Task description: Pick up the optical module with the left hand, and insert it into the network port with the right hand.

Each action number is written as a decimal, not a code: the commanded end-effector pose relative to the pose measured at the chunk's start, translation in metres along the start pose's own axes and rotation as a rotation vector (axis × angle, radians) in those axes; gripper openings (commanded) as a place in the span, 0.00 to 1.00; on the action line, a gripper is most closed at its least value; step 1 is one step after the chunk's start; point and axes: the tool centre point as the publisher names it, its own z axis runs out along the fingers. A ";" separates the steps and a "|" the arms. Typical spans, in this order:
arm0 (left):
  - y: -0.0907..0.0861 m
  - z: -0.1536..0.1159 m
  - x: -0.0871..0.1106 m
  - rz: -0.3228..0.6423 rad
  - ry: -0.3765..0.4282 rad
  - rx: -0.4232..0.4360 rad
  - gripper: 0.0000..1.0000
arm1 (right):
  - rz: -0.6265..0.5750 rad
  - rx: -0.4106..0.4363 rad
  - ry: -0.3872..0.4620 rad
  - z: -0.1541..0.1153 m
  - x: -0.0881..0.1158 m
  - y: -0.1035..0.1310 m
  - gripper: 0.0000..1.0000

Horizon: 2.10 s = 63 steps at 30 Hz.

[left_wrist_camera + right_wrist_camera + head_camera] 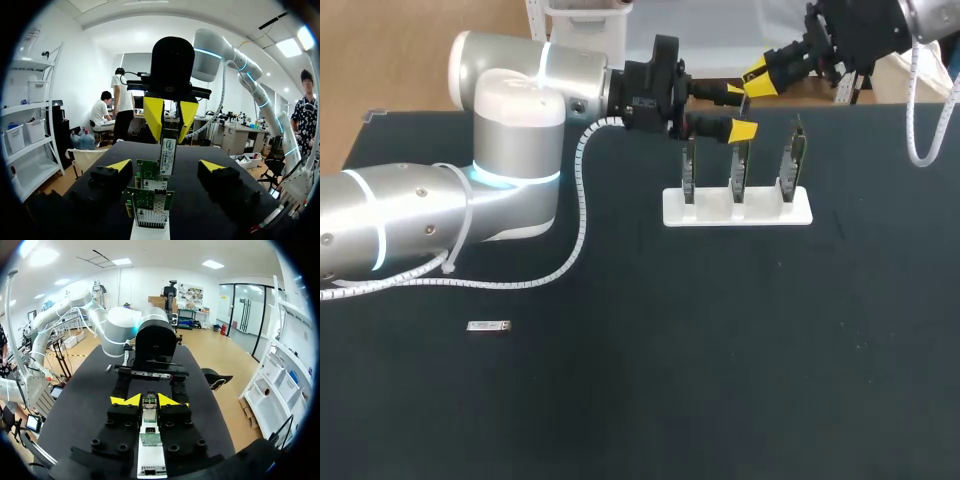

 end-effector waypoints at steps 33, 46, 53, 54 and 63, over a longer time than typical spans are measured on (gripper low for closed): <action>-0.005 -0.031 0.017 -0.001 0.353 -0.076 1.00 | -0.004 0.004 0.004 -0.003 0.001 -0.003 0.00; 0.003 -0.024 0.015 0.005 0.371 -0.060 1.00 | 0.007 0.009 0.002 -0.004 0.003 0.000 0.00; 0.003 -0.023 0.018 -0.002 0.384 -0.045 1.00 | 0.009 0.009 0.002 -0.005 0.003 0.000 0.00; 0.003 -0.023 0.018 -0.005 0.390 -0.043 1.00 | 0.009 0.008 0.002 -0.005 0.003 0.000 0.00; -0.002 -0.024 0.025 -0.006 0.398 -0.010 1.00 | 0.002 -0.014 0.006 -0.004 0.003 -0.003 0.00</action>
